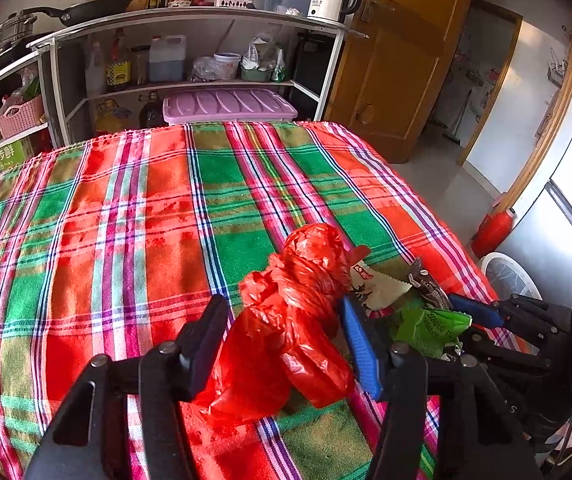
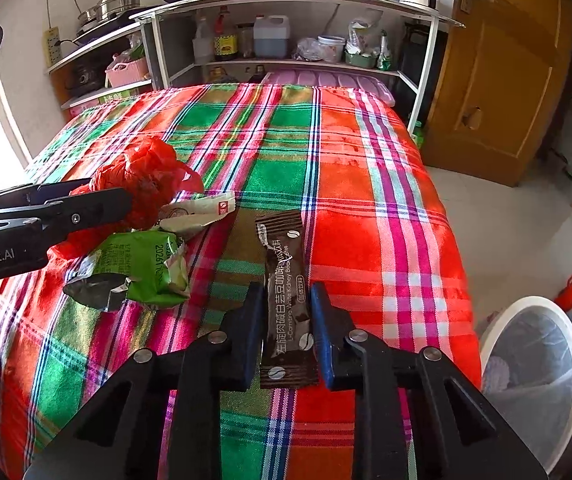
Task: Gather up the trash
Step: 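Grasp the brown wrapper with the right gripper while the left gripper grasps the red plastic bag, then lift the red bag and brown wrapper and carry them over the white bin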
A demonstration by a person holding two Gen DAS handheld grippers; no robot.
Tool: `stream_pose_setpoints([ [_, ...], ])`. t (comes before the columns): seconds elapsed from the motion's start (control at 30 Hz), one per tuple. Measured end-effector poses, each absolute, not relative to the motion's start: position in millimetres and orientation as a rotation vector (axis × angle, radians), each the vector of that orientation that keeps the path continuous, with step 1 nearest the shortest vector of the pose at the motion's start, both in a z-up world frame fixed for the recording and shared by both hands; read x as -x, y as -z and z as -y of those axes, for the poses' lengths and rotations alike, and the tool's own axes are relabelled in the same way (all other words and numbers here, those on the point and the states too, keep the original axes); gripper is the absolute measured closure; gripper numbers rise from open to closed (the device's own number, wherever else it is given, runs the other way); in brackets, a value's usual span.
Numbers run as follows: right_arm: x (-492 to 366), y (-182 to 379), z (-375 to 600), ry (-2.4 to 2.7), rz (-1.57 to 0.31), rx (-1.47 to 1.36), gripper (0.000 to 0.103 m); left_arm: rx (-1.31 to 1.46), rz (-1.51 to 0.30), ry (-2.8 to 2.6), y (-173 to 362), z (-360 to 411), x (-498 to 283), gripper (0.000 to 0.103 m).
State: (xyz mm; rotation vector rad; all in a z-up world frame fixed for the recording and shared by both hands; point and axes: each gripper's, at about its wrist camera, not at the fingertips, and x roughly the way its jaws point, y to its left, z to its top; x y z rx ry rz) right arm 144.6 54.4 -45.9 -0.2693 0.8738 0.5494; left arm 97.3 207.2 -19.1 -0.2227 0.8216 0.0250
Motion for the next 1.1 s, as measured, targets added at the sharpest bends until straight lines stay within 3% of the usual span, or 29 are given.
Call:
stream_pose_setpoints([
  [1.1,-127,34,-29,-0.546,-0.832,0.199,0.081,0.219,-0.748,-0.088,-4,-209,-62,0.052],
])
